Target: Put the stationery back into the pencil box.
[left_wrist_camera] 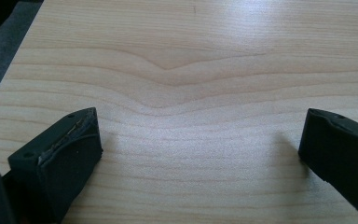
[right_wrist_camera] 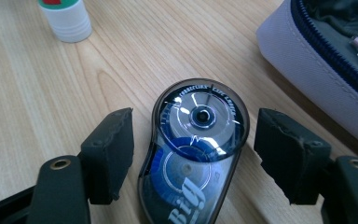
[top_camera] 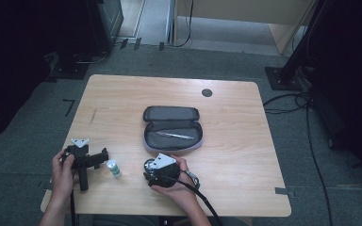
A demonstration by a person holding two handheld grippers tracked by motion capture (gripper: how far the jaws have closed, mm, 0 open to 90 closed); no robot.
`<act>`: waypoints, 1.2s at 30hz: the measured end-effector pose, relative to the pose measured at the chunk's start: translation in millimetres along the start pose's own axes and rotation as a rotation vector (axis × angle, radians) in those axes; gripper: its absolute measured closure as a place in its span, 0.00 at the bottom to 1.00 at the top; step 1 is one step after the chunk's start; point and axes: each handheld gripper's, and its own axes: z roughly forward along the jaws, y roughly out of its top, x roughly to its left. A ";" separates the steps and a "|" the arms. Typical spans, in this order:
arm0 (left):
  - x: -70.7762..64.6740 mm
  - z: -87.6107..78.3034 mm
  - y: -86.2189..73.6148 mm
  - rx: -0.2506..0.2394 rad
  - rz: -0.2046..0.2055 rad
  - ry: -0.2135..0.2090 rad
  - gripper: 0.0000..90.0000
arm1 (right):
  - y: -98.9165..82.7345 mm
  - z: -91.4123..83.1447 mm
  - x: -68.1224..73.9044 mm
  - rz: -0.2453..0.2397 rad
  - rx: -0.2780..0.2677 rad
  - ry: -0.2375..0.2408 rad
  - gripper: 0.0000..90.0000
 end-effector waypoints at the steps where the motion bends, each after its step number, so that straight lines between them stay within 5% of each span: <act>1: 0.0 0.0 0.0 0.000 0.000 0.000 0.00 | 0.6 0.9 -0.4 0.007 0.001 0.003 0.33; 7: -0.2 -0.1 0.0 0.000 0.000 0.000 0.00 | 1.1 1.3 -1.8 0.033 0.003 0.043 0.45; 23: -0.5 0.0 0.0 0.000 -0.001 -0.001 0.00 | -2.5 -3.5 2.4 0.022 -0.011 0.030 0.47; 36: -0.5 0.0 0.0 0.000 0.000 -0.001 0.00 | -8.1 -22.0 -6.4 0.082 -0.066 0.002 0.47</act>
